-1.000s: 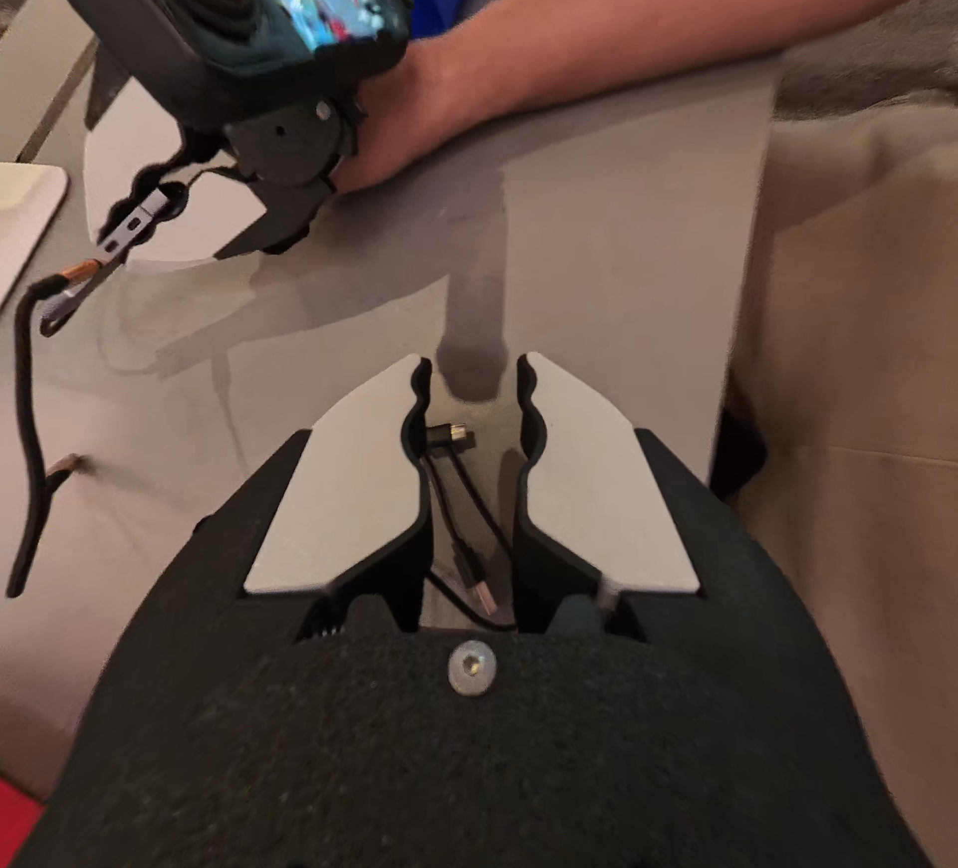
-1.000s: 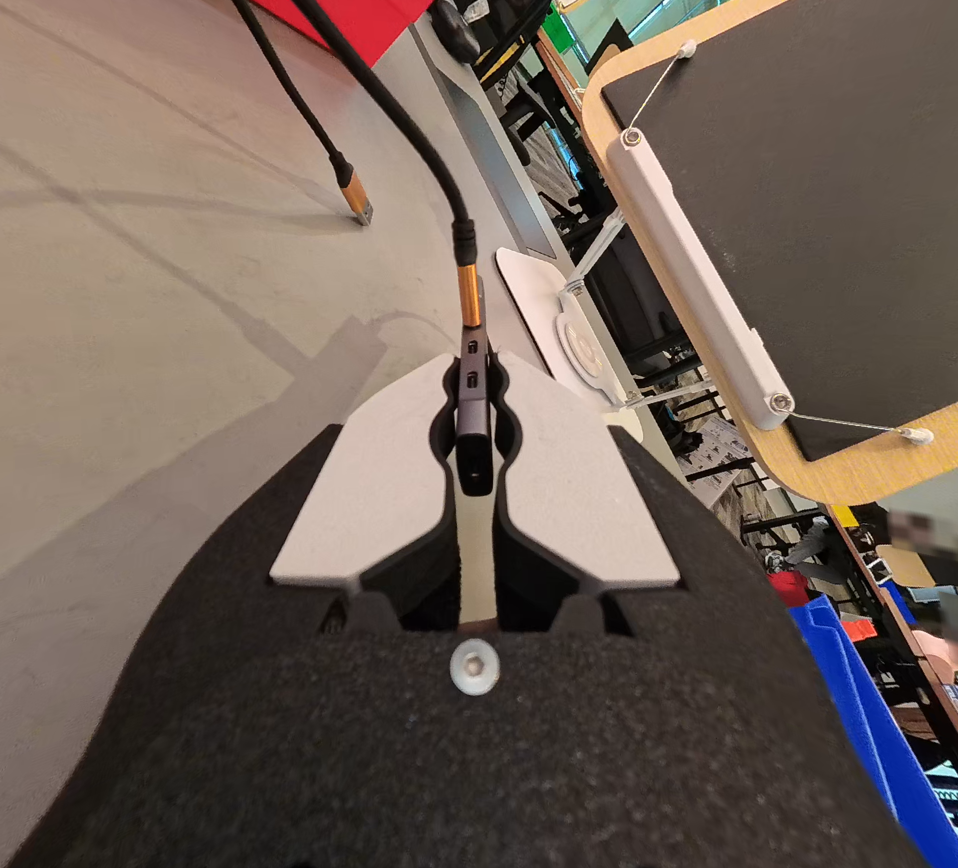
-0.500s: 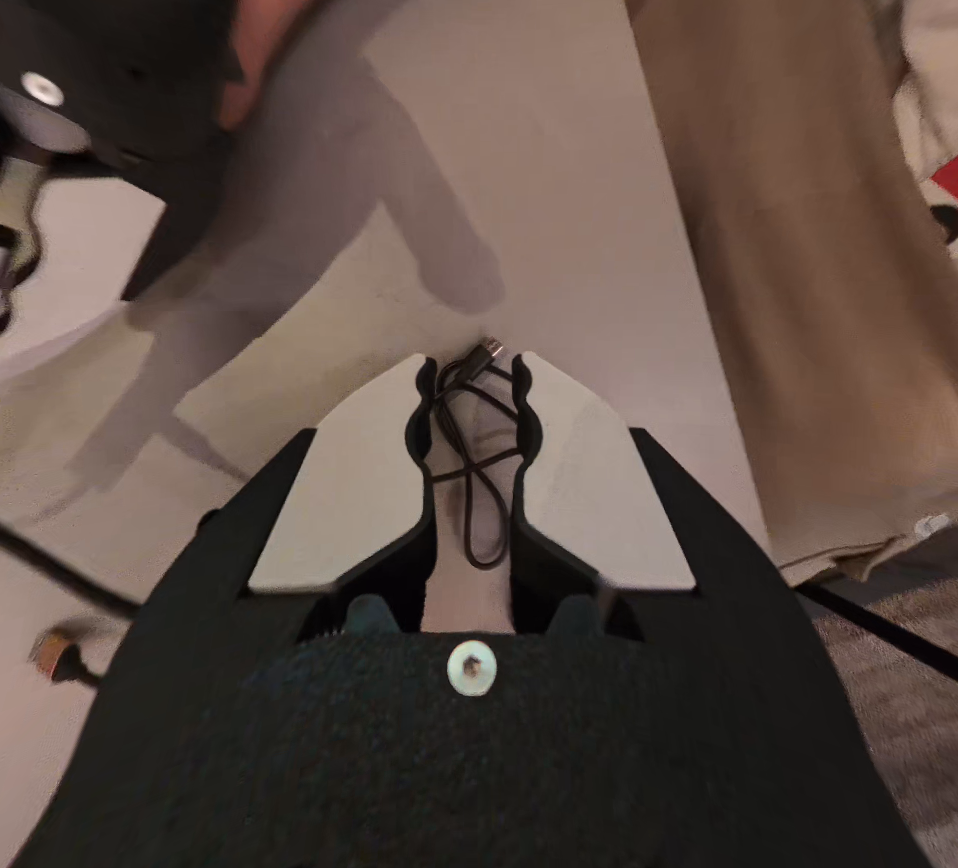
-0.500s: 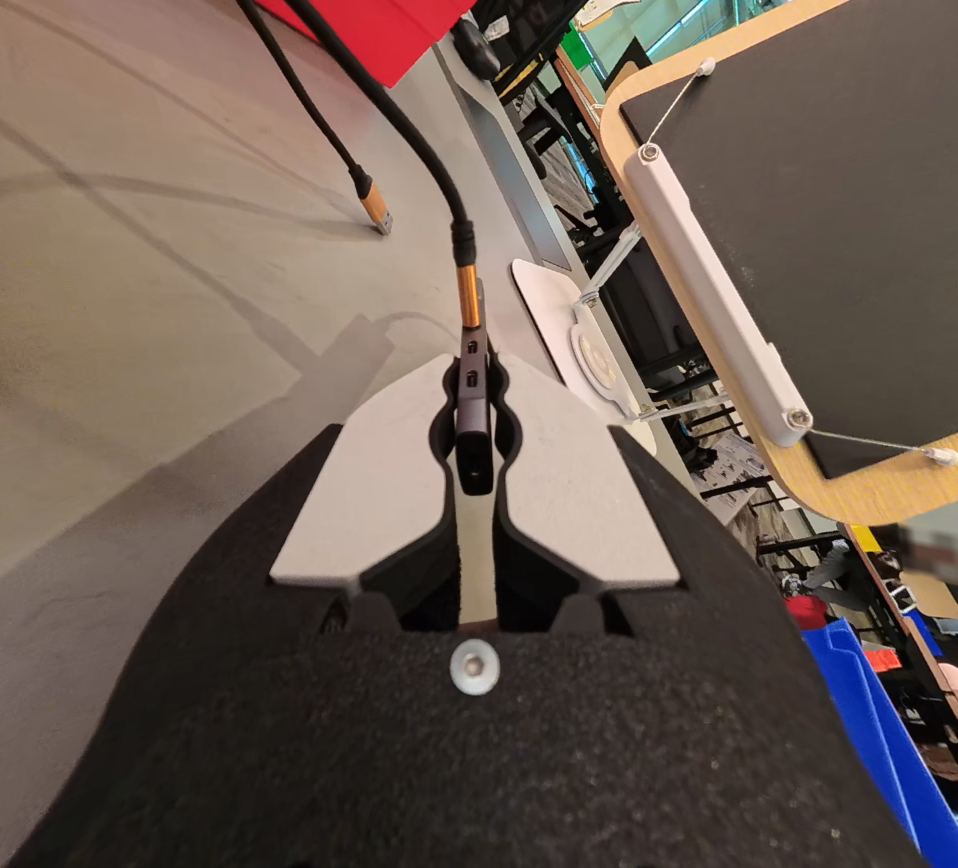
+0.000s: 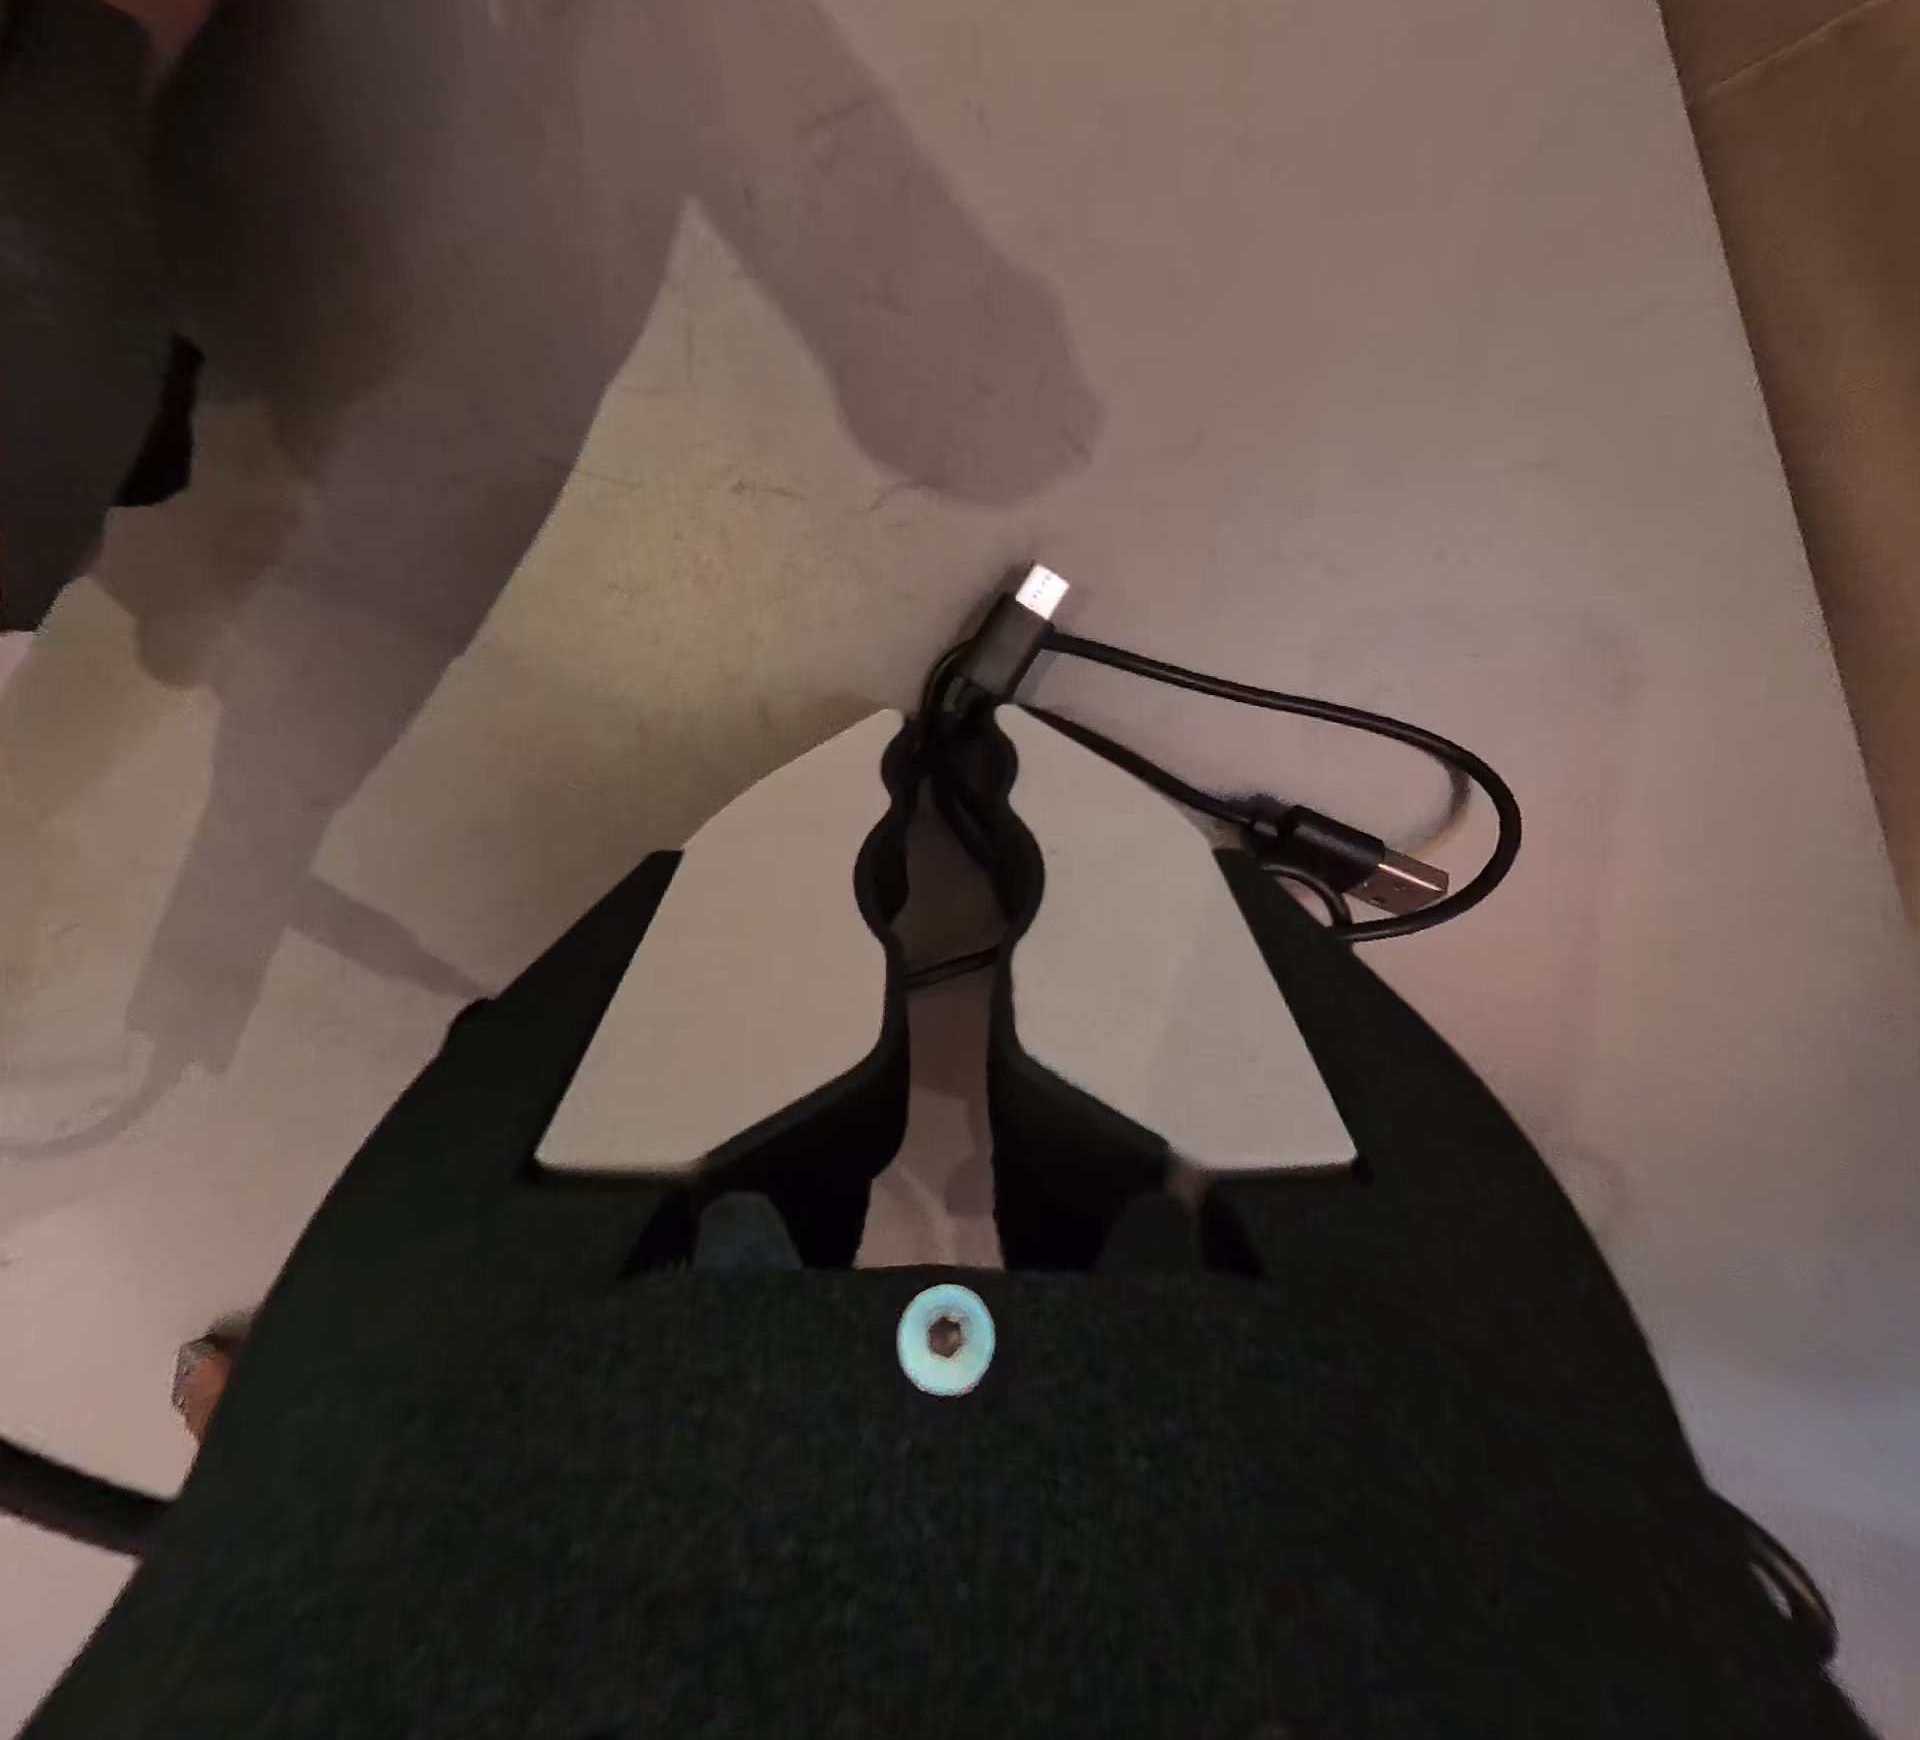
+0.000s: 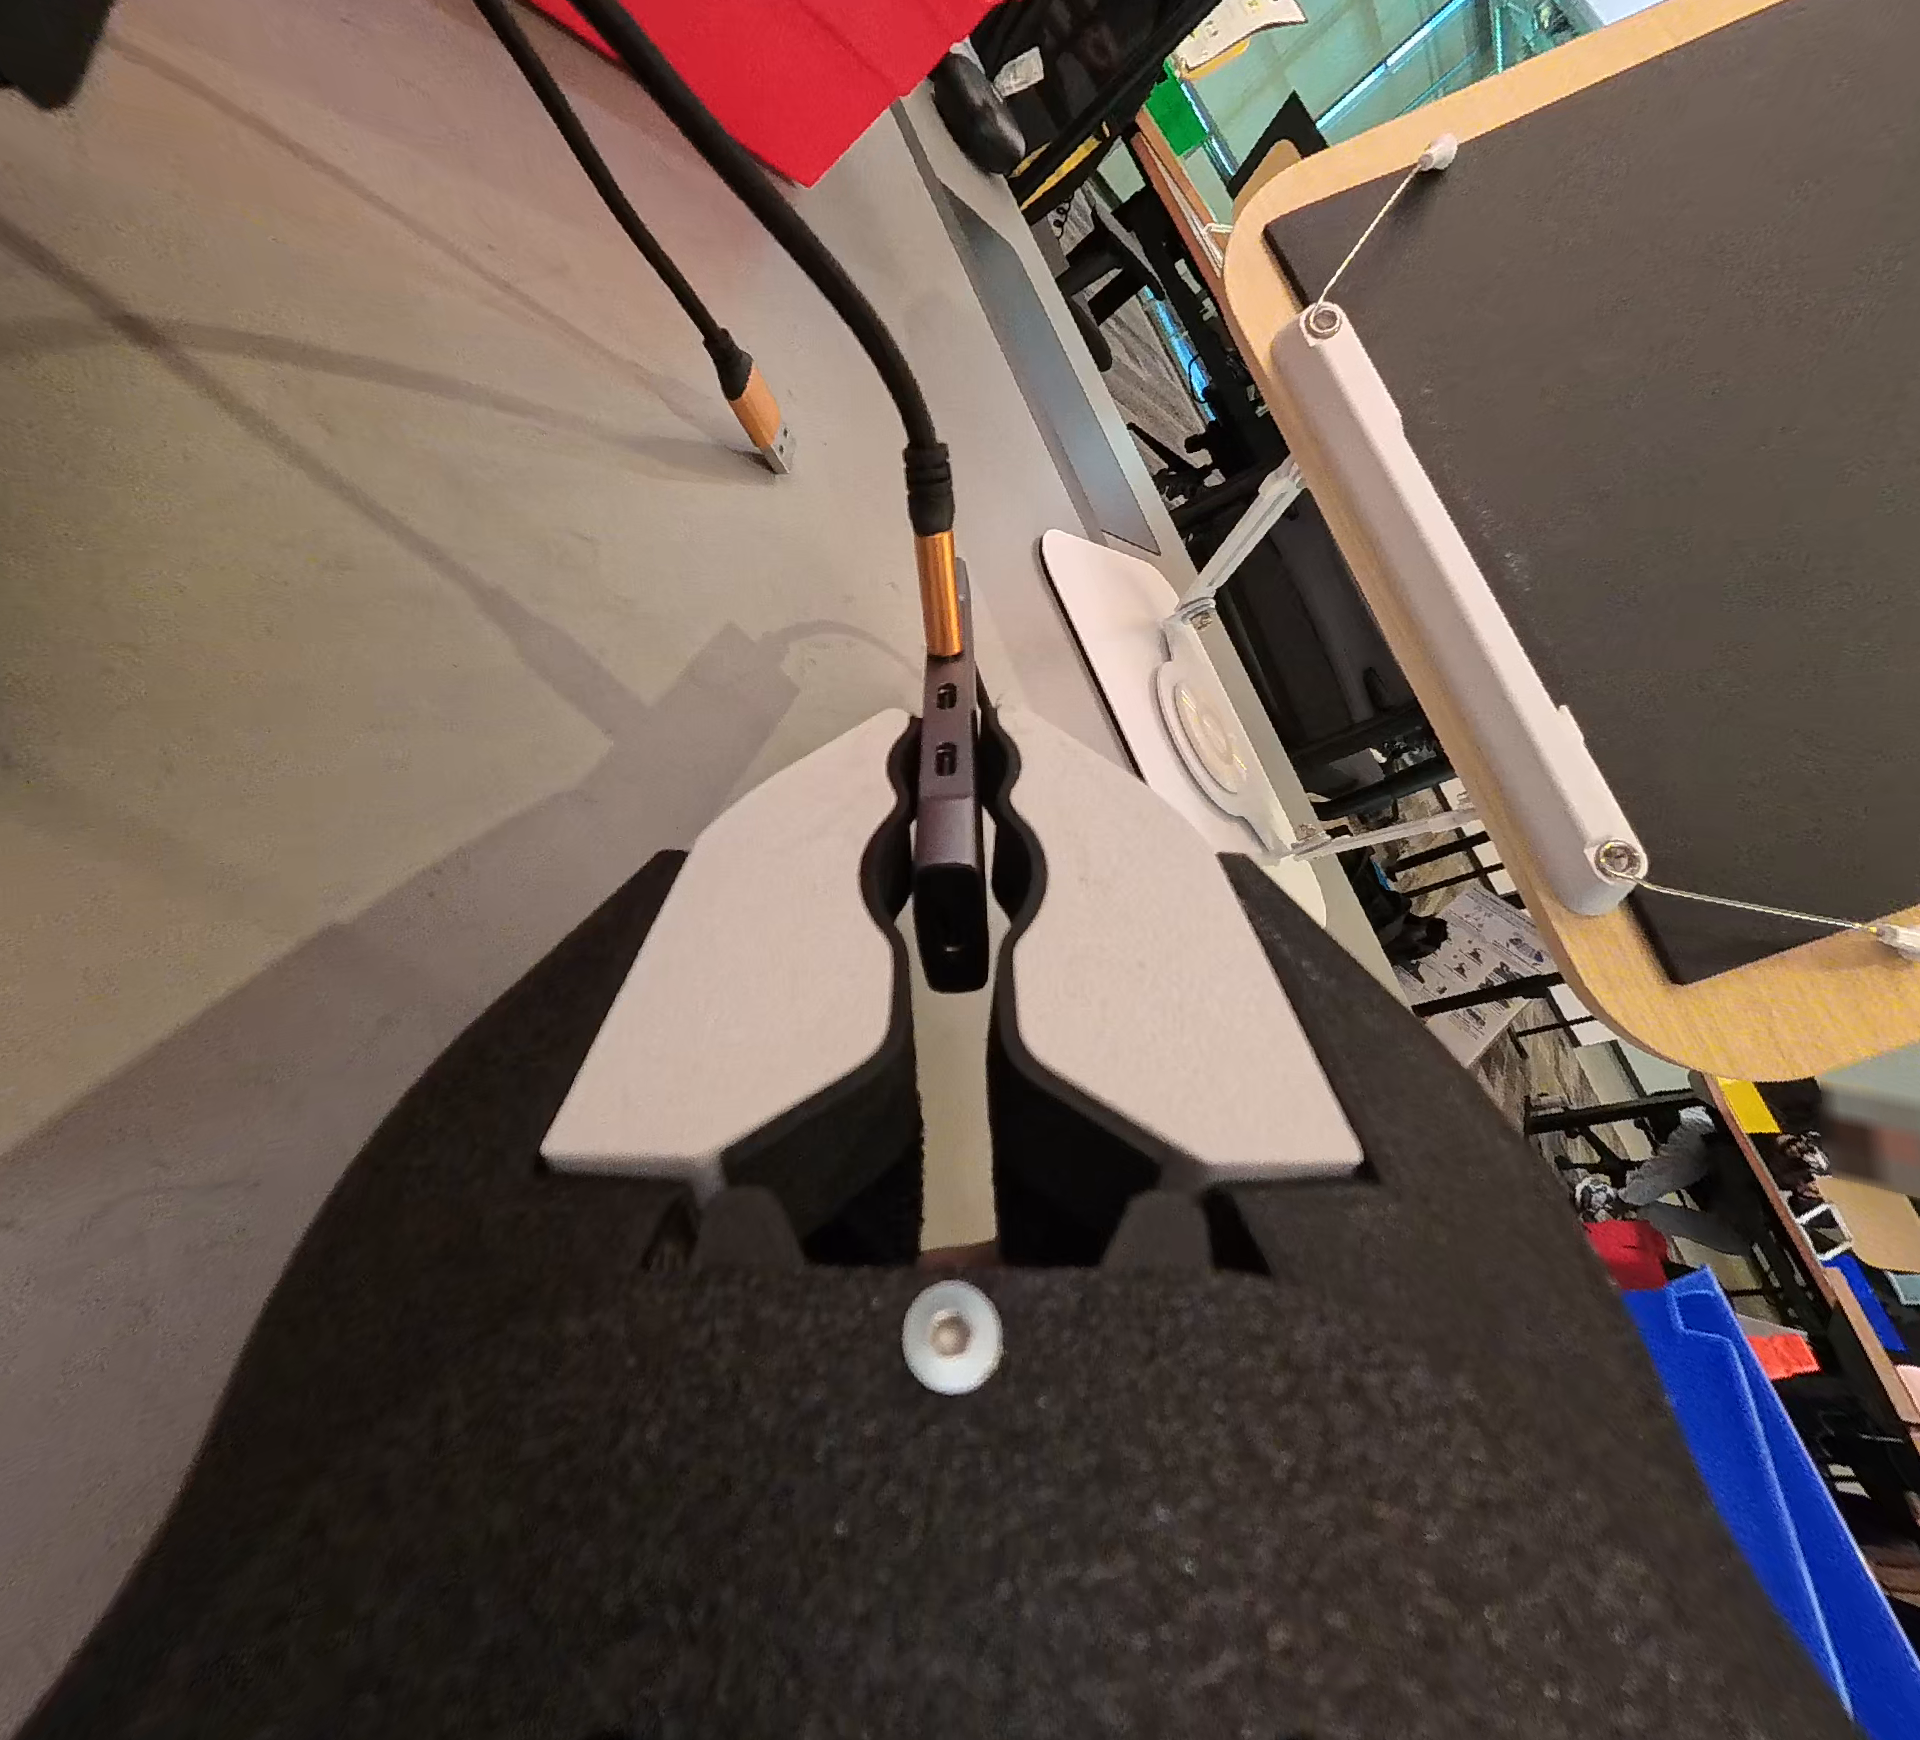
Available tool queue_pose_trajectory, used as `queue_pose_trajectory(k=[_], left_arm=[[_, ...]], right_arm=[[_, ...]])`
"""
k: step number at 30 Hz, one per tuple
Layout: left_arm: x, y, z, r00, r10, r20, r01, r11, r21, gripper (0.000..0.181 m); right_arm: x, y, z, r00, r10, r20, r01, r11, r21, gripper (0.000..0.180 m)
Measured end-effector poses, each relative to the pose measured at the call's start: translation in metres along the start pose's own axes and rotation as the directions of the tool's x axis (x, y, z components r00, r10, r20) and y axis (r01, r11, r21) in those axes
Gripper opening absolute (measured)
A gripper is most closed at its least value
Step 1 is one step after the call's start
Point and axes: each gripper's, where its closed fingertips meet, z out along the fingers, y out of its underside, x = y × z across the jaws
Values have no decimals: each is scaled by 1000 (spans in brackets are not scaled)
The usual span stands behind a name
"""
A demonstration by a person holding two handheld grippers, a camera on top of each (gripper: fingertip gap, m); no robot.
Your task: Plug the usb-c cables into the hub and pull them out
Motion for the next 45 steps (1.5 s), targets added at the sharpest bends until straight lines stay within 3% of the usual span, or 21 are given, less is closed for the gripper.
queue_pose_trajectory(k=[7,16,25,28,32,36,45], left_arm=[[-5,3,-5,999,-30,38,30,1000,9,3],[-19,0,-20,929,-352,115,336,932,139,3],[-20,6,-9,898,-374,234,349,927,140,3],[-33,0,-25,837,-475,272,437,879,191,2],[-62,-10,-58,690,-646,326,556,762,332,2],[-75,-2,-69,598,-707,377,645,704,296,2],[-74,1,-66,545,-761,352,735,635,237,2]], right_arm=[[0,0,0,1000,1,1,-1,1000,0,9],[0,0,0,1000,-9,-5,9,1000,0,9],[-1,0,-1,1000,-21,-6,21,1000,-2,9],[0,-3,-2,998,-50,-32,50,999,5,9],[3,-10,-8,983,-160,-93,161,987,9,9],[-2,-21,-14,947,-293,-132,295,956,-3,9],[-19,-40,-19,877,-447,-176,453,891,-8,9]])
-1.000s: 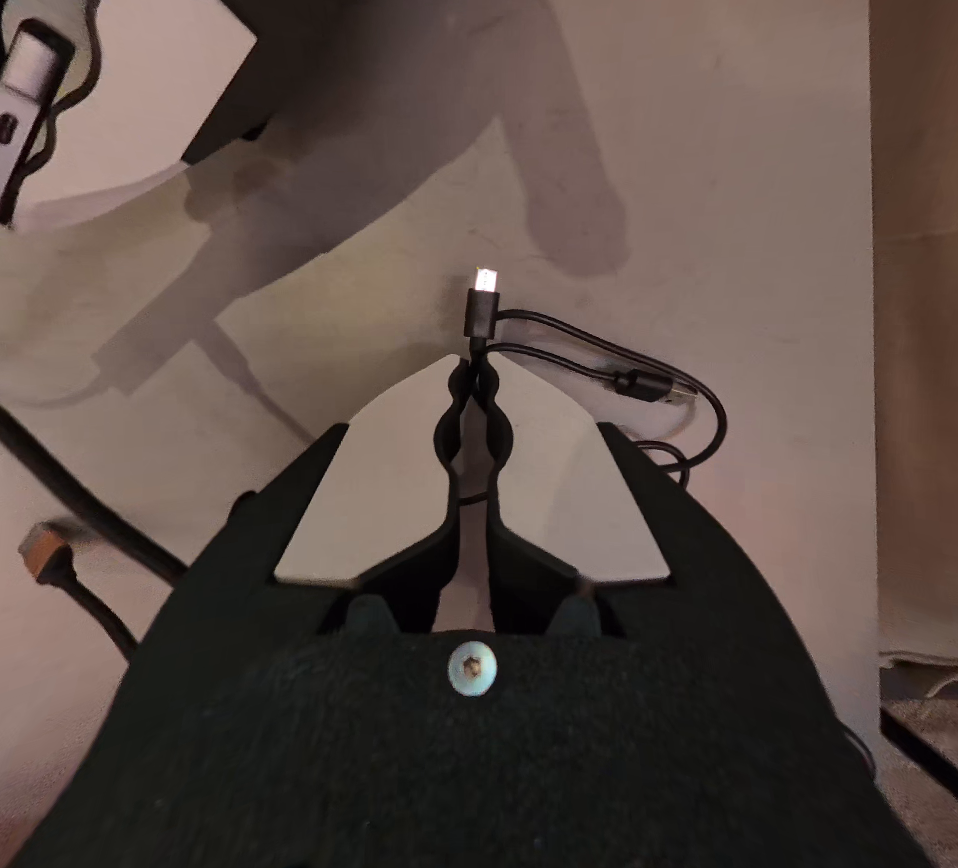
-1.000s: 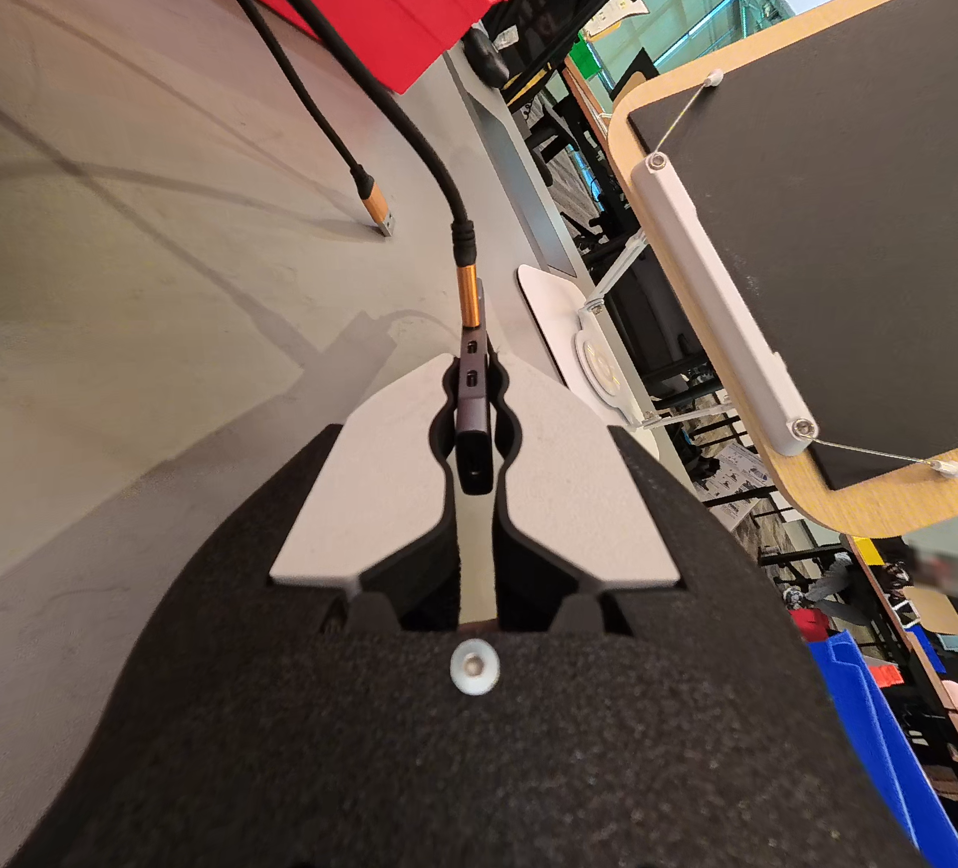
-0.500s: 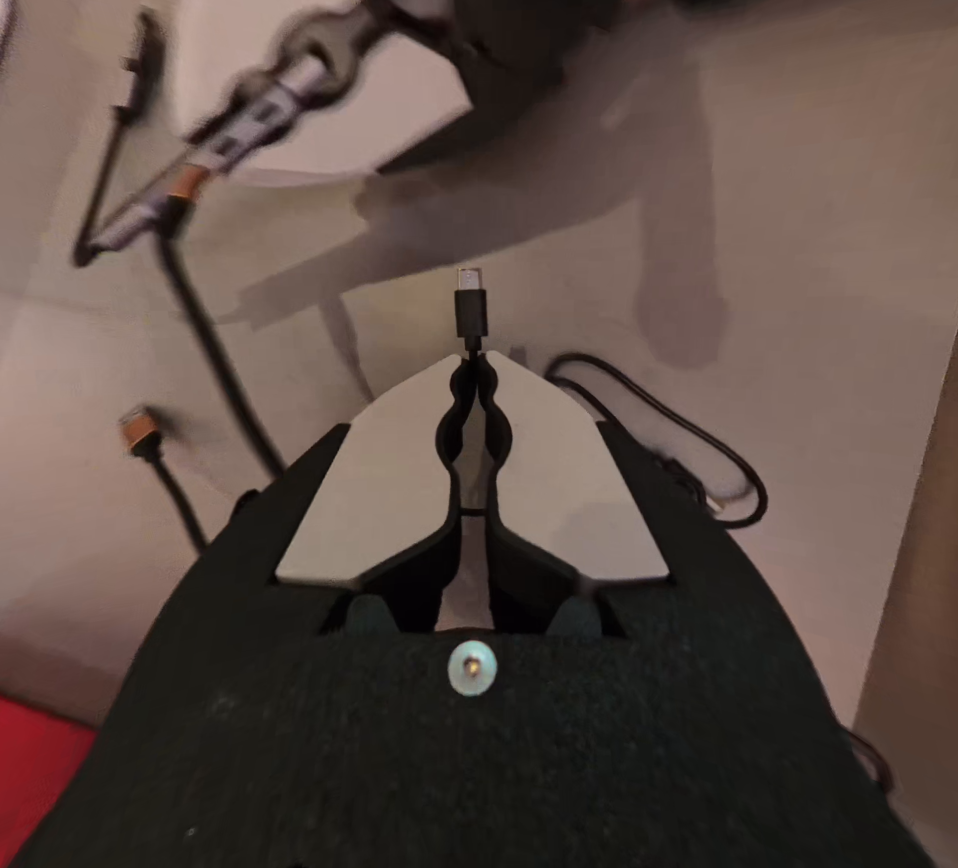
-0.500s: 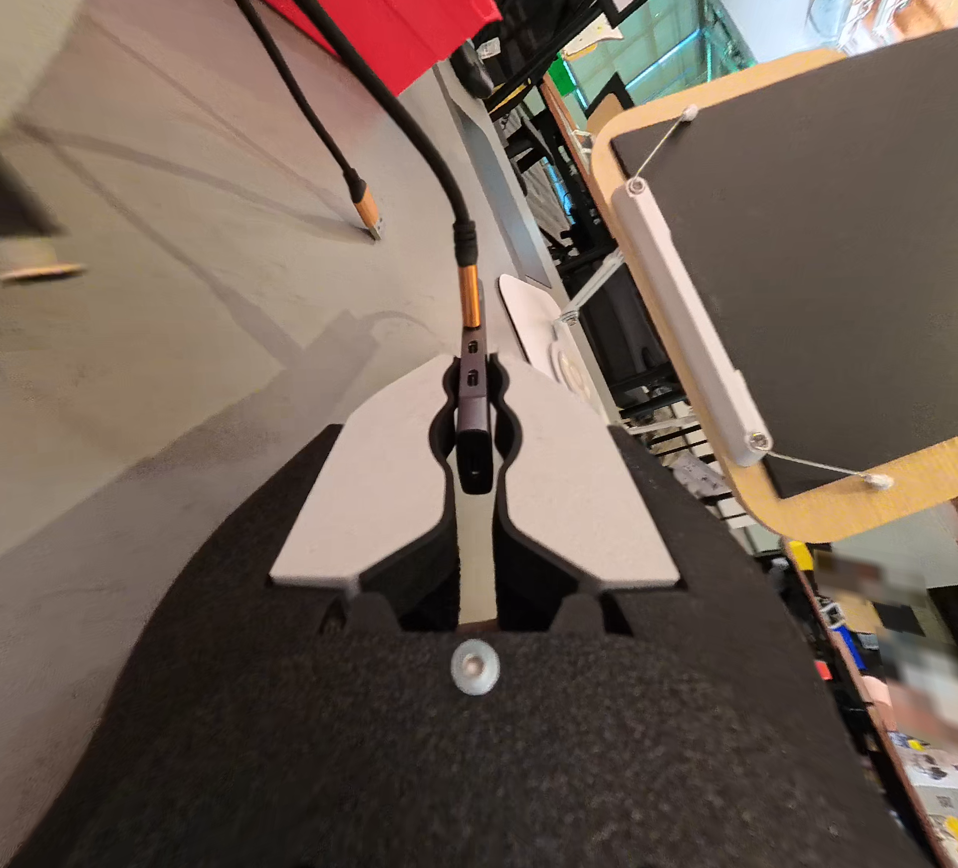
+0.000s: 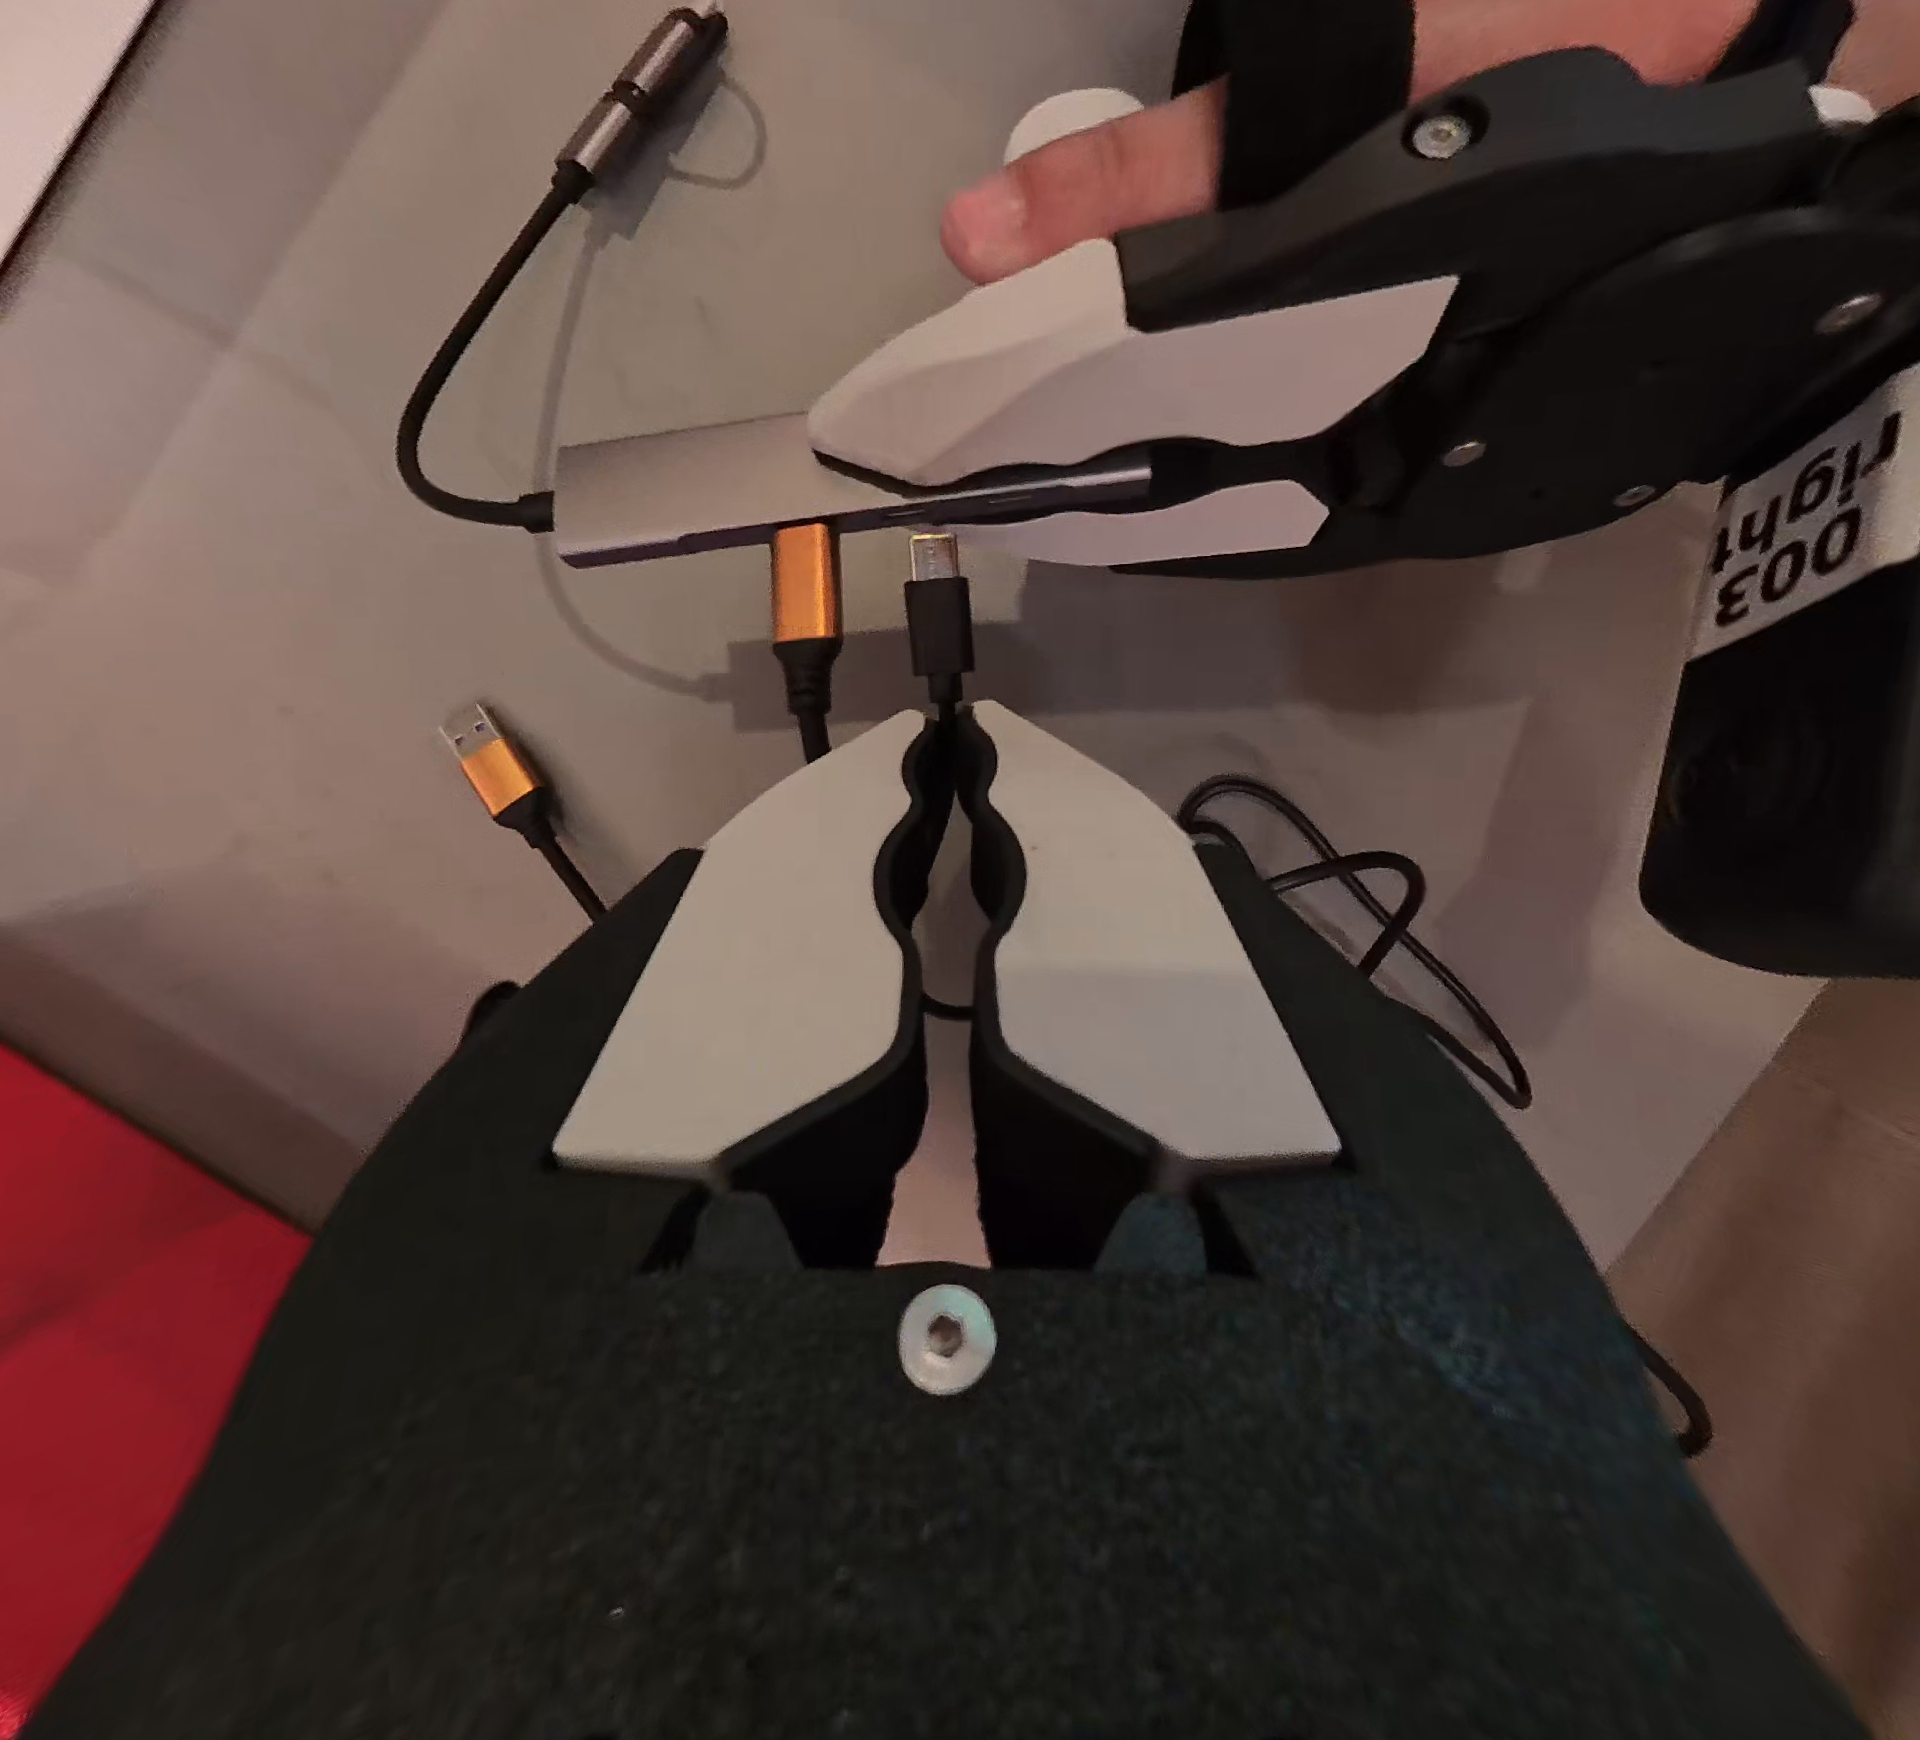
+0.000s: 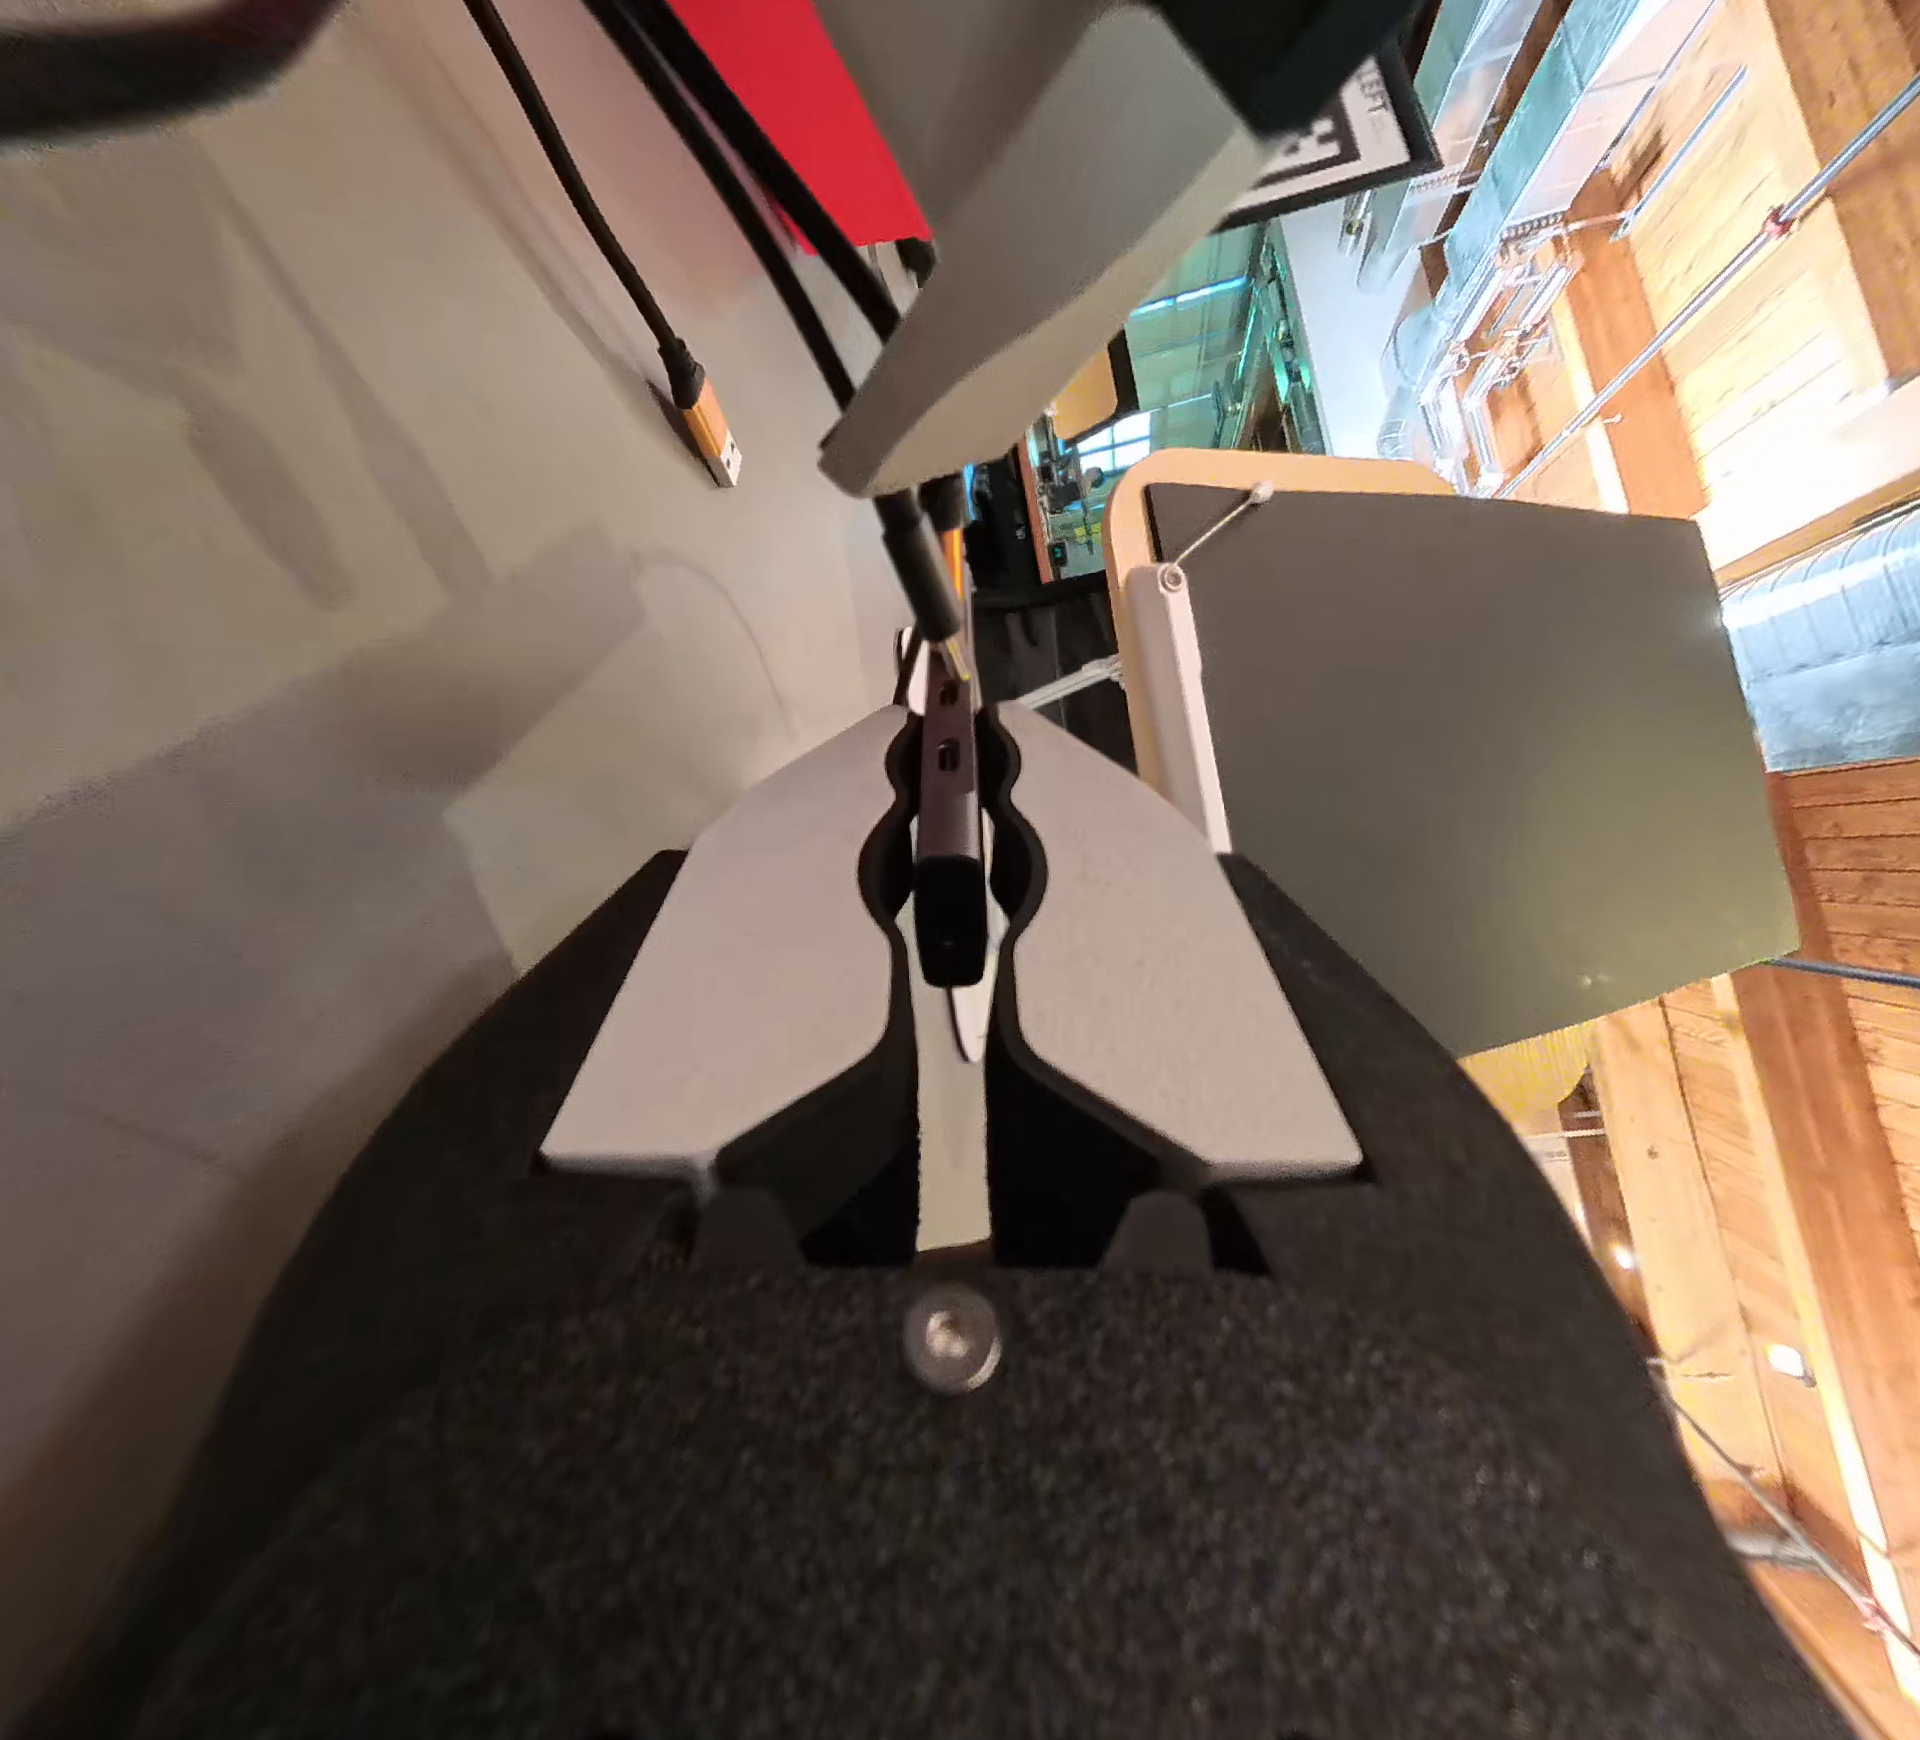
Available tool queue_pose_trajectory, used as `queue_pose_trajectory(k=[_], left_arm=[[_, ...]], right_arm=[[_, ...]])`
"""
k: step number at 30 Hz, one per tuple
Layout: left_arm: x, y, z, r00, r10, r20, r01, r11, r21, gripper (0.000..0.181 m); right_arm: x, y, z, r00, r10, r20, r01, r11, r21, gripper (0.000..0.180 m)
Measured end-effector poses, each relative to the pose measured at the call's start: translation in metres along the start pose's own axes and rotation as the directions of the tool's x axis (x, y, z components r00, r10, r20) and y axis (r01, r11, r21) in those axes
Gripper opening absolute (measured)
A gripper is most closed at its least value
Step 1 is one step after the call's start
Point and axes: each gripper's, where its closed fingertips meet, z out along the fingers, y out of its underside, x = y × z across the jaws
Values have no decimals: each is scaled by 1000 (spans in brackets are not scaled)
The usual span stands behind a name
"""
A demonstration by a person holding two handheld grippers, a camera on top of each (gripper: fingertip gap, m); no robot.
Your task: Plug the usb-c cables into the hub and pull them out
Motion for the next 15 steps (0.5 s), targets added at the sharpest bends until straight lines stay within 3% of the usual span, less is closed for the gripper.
queue_pose_trajectory(k=[15], left_arm=[[-2,11,10,999,-26,-22,25,999,-47,2]], right_arm=[[-10,-8,1,993,-114,-10,114,994,5,9]])
